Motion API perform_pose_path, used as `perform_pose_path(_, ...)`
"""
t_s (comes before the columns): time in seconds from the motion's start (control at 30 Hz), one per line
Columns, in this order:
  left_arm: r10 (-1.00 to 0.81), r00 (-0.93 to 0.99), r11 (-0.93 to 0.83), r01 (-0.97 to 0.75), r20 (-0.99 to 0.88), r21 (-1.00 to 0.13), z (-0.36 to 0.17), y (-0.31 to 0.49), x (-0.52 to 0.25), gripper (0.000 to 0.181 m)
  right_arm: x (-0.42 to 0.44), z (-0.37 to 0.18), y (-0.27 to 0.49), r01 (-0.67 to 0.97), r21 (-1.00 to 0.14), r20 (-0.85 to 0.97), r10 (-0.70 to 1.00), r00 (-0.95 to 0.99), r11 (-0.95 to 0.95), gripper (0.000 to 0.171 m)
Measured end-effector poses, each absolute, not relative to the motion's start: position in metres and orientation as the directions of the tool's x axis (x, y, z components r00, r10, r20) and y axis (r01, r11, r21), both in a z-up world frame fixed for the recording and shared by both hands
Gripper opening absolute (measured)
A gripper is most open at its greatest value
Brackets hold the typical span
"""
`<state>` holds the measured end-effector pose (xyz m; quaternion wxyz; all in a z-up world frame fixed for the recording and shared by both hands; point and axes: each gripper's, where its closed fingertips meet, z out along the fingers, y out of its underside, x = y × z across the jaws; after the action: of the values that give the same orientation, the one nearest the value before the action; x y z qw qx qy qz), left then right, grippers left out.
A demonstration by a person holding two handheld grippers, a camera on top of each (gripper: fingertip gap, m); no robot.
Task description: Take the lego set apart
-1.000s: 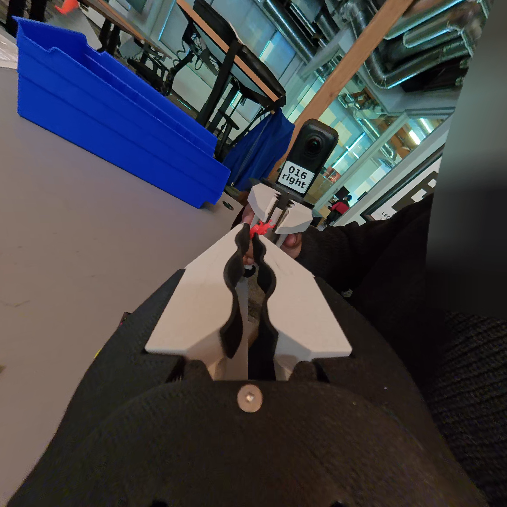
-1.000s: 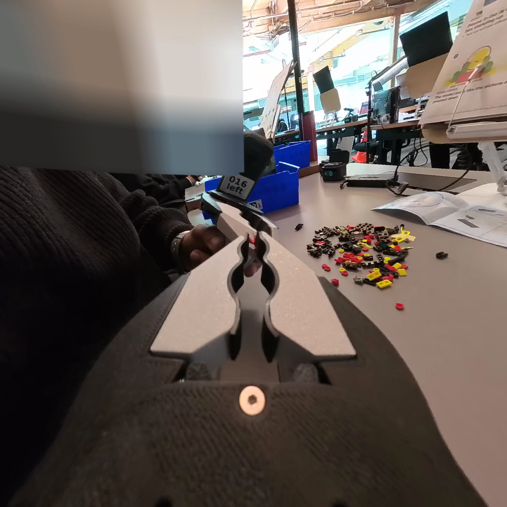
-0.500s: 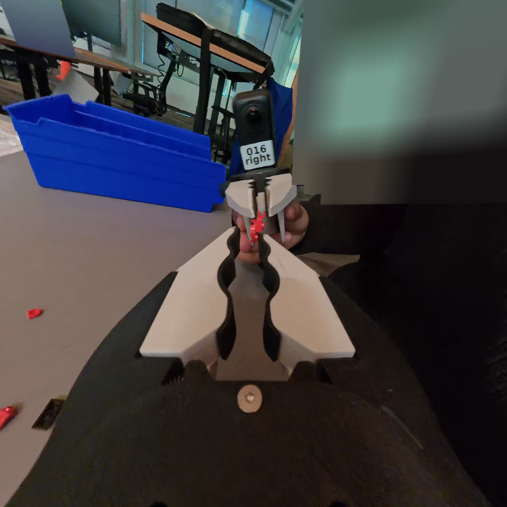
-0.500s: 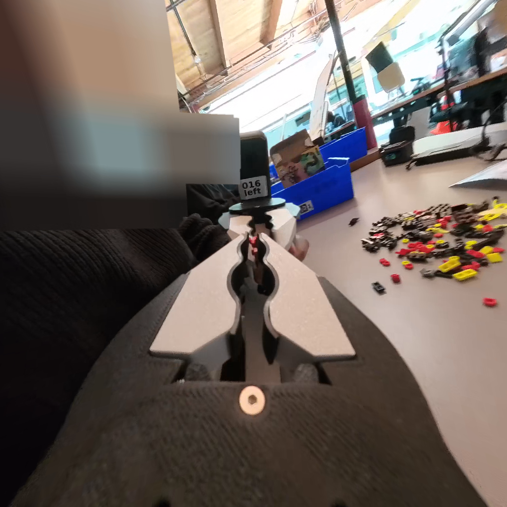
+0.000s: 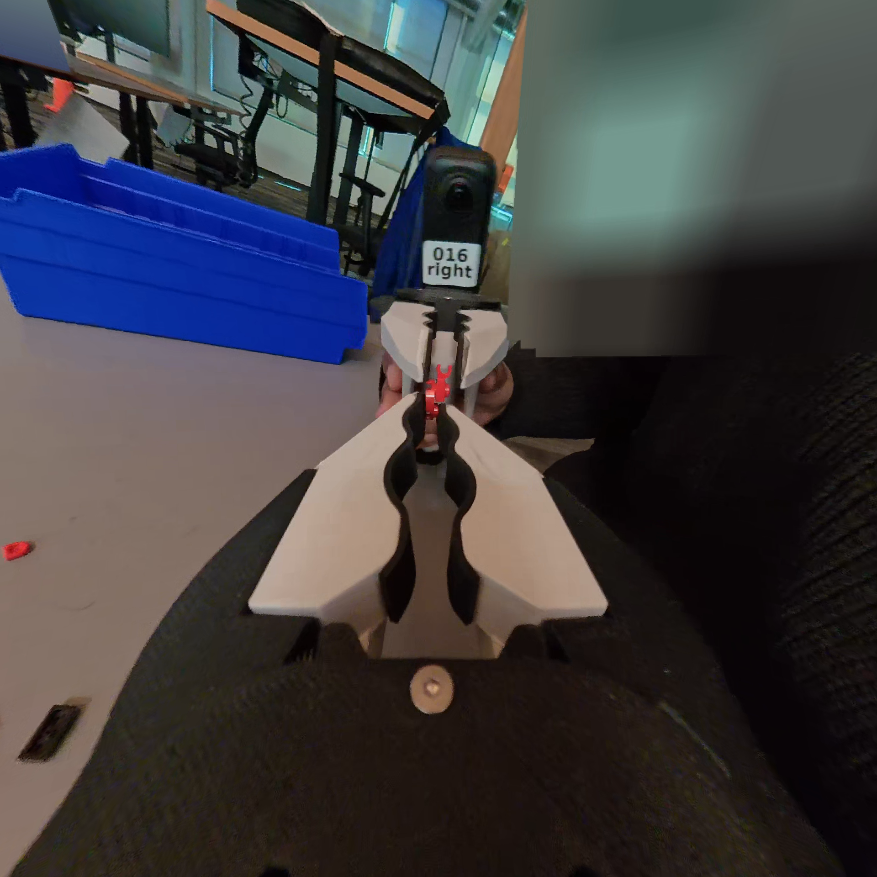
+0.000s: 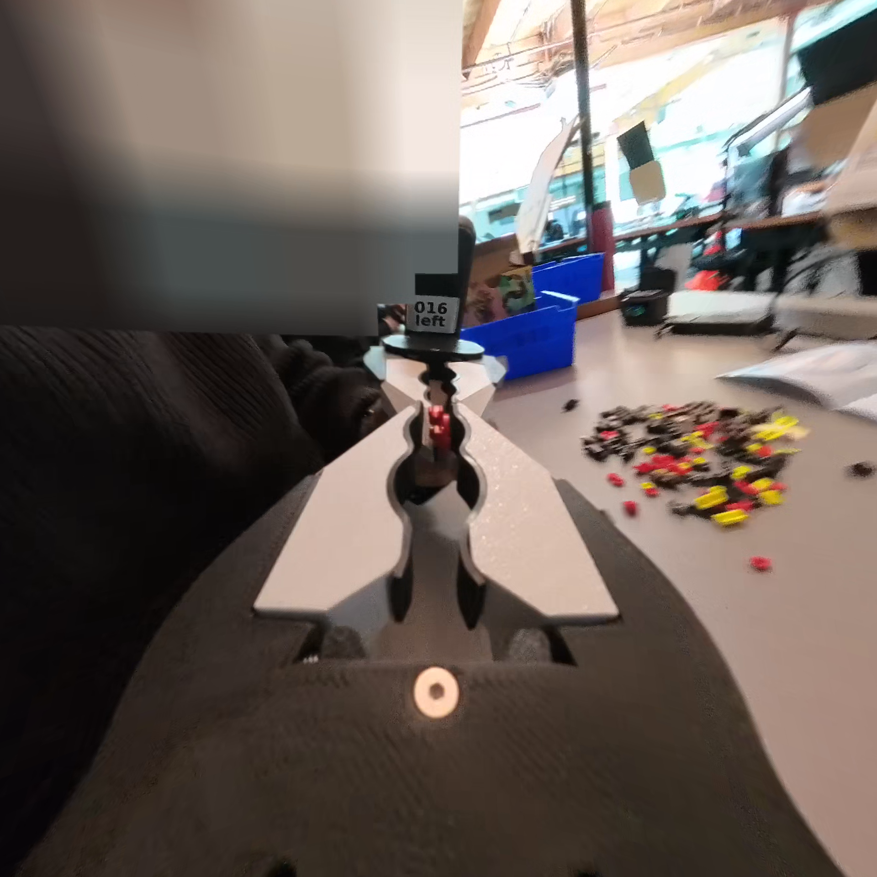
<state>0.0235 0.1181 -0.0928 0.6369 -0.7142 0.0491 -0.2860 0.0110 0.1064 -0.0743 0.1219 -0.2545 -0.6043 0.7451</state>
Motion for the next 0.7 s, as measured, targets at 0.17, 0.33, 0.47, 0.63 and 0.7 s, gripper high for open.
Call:
perform_pose_path(0.17, -0.426, 0.782, -0.214, 0.401, 0.455, -0.89, -0.092, 0.12, 0.022, 0.001, 0.009, -0.075, 0.106, -0.036, -0.997, -0.018, 0.619, -0.785, -0.075, 0.005)
perform_pose_path(0.33, -0.416, 0.691, -0.26, 0.533, 0.591, -0.805, -0.092, 0.122, 0.024, 0.002, 0.013, -0.072, 0.1, 0.0, -0.994, -0.067, 0.586, -0.807, -0.112, 0.004)
perform_pose_path(0.47, -0.409, 0.607, -0.253, 0.642, 0.682, -0.724, -0.088, 0.124, 0.008, 0.001, 0.017, -0.073, 0.093, 0.027, -0.997, -0.066, 0.553, -0.831, -0.078, 0.005)
perform_pose_path(0.63, -0.396, 0.653, -0.247, 0.602, 0.646, -0.76, -0.09, 0.122, 0.007, 0.002, 0.005, -0.067, 0.118, 0.032, -0.986, -0.127, 0.611, -0.781, -0.164, 0.004)
perform_pose_path(0.7, -0.374, 0.672, -0.254, 0.589, 0.639, -0.767, -0.095, 0.124, 0.004, 0.002, -0.001, -0.072, 0.124, 0.079, -0.971, -0.203, 0.609, -0.767, -0.225, 0.004)
